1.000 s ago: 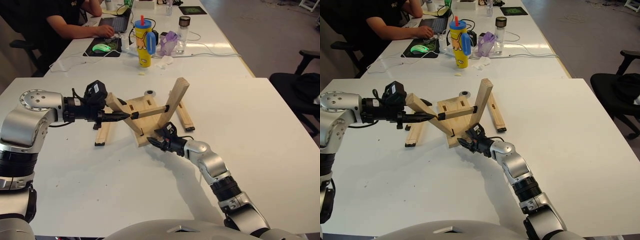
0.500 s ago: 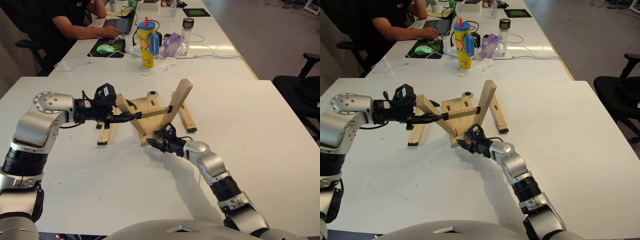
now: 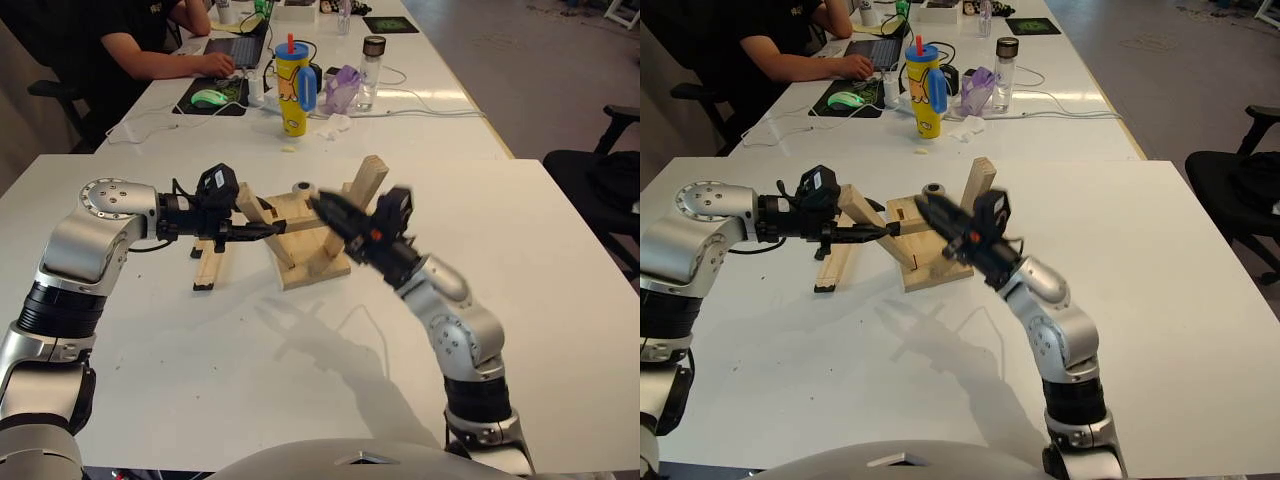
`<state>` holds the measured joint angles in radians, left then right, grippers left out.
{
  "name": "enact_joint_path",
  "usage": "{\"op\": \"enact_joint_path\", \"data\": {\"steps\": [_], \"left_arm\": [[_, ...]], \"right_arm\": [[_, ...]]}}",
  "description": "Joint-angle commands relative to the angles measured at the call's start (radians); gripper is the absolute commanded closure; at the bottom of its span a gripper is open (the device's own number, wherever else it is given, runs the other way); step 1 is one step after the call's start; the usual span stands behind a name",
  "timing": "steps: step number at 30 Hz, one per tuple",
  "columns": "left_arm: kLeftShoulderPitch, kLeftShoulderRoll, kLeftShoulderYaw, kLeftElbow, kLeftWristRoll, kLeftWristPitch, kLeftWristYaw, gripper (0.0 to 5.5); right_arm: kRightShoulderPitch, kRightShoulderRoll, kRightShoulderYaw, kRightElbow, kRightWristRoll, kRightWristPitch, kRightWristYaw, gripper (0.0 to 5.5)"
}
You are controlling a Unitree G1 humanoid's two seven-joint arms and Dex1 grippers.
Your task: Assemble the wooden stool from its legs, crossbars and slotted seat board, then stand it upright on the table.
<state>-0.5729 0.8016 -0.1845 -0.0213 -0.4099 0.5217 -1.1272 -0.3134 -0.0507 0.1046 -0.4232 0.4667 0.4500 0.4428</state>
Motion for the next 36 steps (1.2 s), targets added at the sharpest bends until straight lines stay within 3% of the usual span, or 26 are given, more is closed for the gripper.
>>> {"op": "enact_joint_path", "data": {"steps": [1,7,10,14,20,26,36], "left_arm": [[0.088,-0.011,-0.120,0.088,0.082,0.068,-0.021,3.44],[0.070,-0.029,-0.119,0.098,0.077,0.061,-0.012,3.44],[0.074,-0.038,-0.106,0.094,0.070,0.060,0.002,3.44],[0.100,-0.078,-0.044,0.106,0.028,0.033,0.037,3.44],[0.155,-0.142,0.067,0.139,-0.063,-0.025,0.020,3.44],[0.204,-0.145,0.053,0.215,-0.019,-0.099,-0.016,3.44],[0.127,-0.144,0.016,0.217,0.009,-0.143,-0.051,3.44]], "right_arm": [[-0.124,0.056,0.096,0.097,-0.164,-0.071,-0.104,5.49],[-0.039,-0.041,0.335,0.464,-0.401,0.252,-0.170,5.49],[-0.003,-0.078,0.365,0.479,-0.425,0.264,-0.149,5.49],[-0.030,0.020,0.195,0.356,-0.311,-0.053,-0.145,5.49],[0.108,-0.033,0.111,0.194,-0.217,-0.266,-0.022,5.49],[0.230,-0.105,0.116,0.237,-0.218,-0.274,0.057,5.49],[0.107,-0.038,0.179,0.617,-0.416,-0.161,-0.098,5.49]]}}
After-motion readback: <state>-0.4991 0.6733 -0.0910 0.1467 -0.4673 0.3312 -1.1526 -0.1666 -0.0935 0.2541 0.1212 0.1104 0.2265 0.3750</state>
